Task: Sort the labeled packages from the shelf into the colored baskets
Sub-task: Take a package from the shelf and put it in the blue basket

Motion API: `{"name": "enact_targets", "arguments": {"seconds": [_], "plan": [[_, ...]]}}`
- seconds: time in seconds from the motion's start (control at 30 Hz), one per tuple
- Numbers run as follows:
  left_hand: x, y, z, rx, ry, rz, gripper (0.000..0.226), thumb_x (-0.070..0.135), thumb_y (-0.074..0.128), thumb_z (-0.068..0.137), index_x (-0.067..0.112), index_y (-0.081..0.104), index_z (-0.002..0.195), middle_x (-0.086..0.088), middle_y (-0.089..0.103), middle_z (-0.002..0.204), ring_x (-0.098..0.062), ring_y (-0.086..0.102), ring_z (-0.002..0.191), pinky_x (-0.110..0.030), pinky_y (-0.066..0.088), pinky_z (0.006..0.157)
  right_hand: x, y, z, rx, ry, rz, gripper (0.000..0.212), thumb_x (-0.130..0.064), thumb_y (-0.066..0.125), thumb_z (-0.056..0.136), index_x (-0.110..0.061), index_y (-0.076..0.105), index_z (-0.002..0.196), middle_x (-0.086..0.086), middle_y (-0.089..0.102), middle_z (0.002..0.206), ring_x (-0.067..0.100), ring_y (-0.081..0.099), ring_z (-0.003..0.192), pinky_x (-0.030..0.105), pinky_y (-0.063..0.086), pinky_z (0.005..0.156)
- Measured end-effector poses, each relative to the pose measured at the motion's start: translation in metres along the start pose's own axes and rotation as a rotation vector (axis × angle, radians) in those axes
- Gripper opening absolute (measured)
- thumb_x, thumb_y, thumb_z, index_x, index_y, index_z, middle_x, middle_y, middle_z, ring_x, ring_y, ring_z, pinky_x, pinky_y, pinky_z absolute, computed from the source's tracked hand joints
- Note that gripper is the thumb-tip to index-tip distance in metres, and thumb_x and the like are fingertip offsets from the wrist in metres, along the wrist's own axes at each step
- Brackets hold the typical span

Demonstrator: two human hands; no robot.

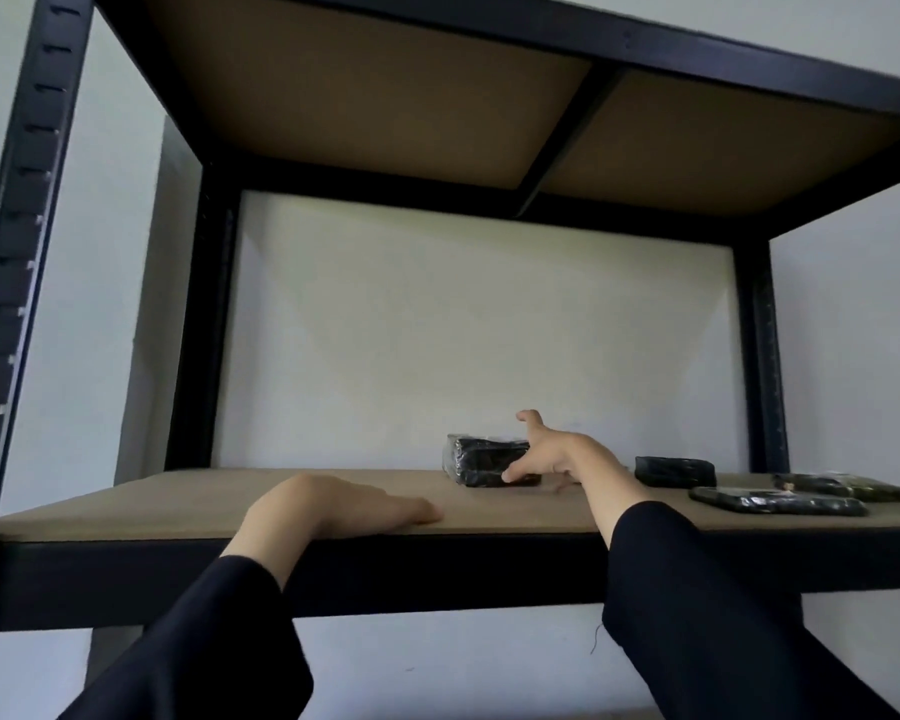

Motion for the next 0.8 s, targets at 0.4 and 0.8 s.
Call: {"name": "enact_targets", "arguments": {"seconds": [0.4,0.8], "plan": [[0.011,0.001,-0.014,0.038,0.041,0.027,0.095,0.083,0.027,0.068,0.024,0.034,0.143,0.005,0.028,0.153,-0.015,0.027,0.139,-0.037,0.014,0.116,-0.003,0.008,0.004,-0.022,-0.171,0.234,0.047,-0.052,0.061,0.082,-0.018,0.033,0.1,0.007,0.051,0.111,0.019,0.045,0.082,0.031,0.038,0.074],[-0.005,-0.005,-0.008,0.179,0.04,-0.114,0.119,0.096,0.019,0.046,0.025,0.039,0.139,0.009,0.037,0.147,-0.014,0.034,0.135,-0.041,0.02,0.114,-0.022,0.01,-0.03,-0.272,-0.252,0.651,0.077,-0.005,0.069,0.078,-0.021,0.027,0.14,0.002,0.043,0.132,0.02,0.048,0.122,0.041,0.041,0.094]]}}
Point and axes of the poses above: each hand's wrist, its own z-axis towards the middle knuckle, its own y-axis out of the palm, x = y × z, the point moved 5 cm from there along z, towards the middle knuckle
